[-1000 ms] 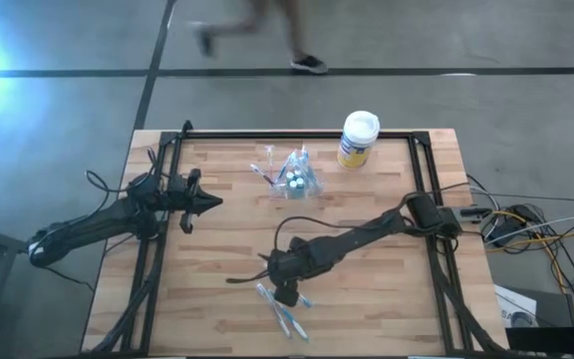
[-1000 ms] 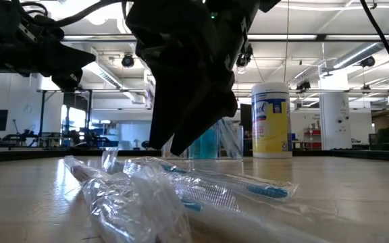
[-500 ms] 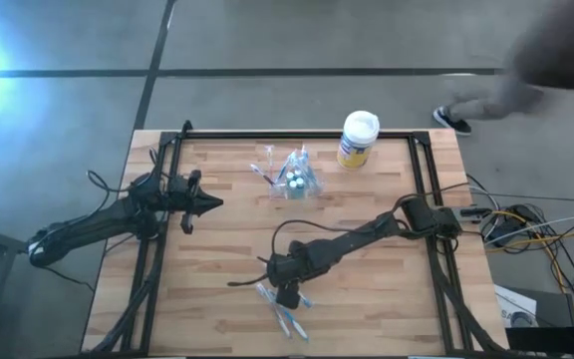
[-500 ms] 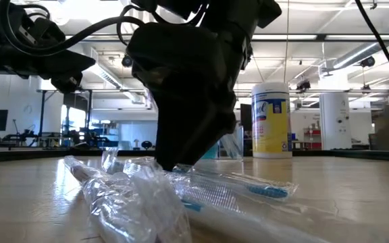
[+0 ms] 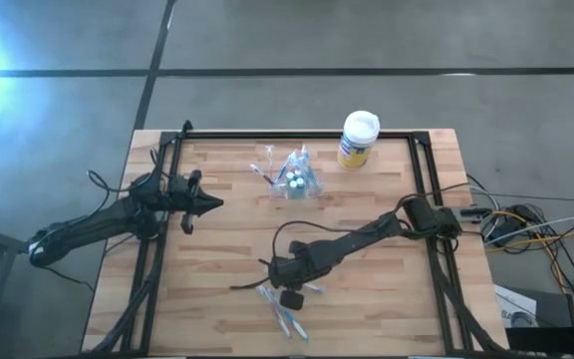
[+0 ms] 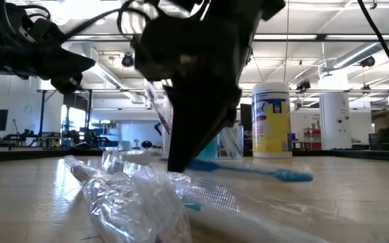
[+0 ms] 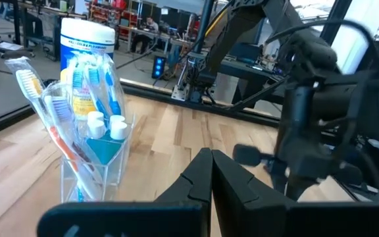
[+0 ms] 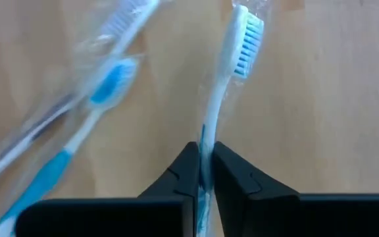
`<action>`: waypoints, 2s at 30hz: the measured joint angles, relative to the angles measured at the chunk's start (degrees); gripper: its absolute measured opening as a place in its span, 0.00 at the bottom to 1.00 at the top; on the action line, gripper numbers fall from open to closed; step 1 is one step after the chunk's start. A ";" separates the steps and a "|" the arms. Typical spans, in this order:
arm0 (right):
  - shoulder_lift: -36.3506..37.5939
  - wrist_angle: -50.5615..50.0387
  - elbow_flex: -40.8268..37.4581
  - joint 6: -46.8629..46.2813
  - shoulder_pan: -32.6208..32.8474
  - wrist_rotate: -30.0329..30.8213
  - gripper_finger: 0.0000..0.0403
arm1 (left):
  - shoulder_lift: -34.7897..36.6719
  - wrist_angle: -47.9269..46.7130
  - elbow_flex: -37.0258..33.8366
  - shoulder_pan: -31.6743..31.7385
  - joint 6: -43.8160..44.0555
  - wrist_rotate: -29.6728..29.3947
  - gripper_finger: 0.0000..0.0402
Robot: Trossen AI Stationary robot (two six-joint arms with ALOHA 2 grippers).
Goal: Pick & Place toothbrushing station
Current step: Put the top blue toothbrush into the transparent organizer
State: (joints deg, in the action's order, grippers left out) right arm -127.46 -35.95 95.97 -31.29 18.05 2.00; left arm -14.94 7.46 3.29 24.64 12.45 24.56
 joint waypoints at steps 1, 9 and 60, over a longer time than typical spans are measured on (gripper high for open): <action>0.75 -0.39 -0.02 0.47 0.18 0.41 0.05 | 0.00 -0.08 0.00 0.00 -0.01 0.00 0.02; 7.59 0.92 -0.01 6.11 1.78 5.66 0.05 | -0.11 -0.84 -1.18 0.00 -0.09 0.00 0.02; 85.10 65.60 -83.99 28.47 3.82 13.62 0.05 | 0.00 -0.04 -1.62 -0.13 -6.56 2.20 0.02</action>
State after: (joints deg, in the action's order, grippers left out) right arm -42.36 29.65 11.98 -2.82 21.86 15.61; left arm -14.94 7.42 1.67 24.51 5.89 26.76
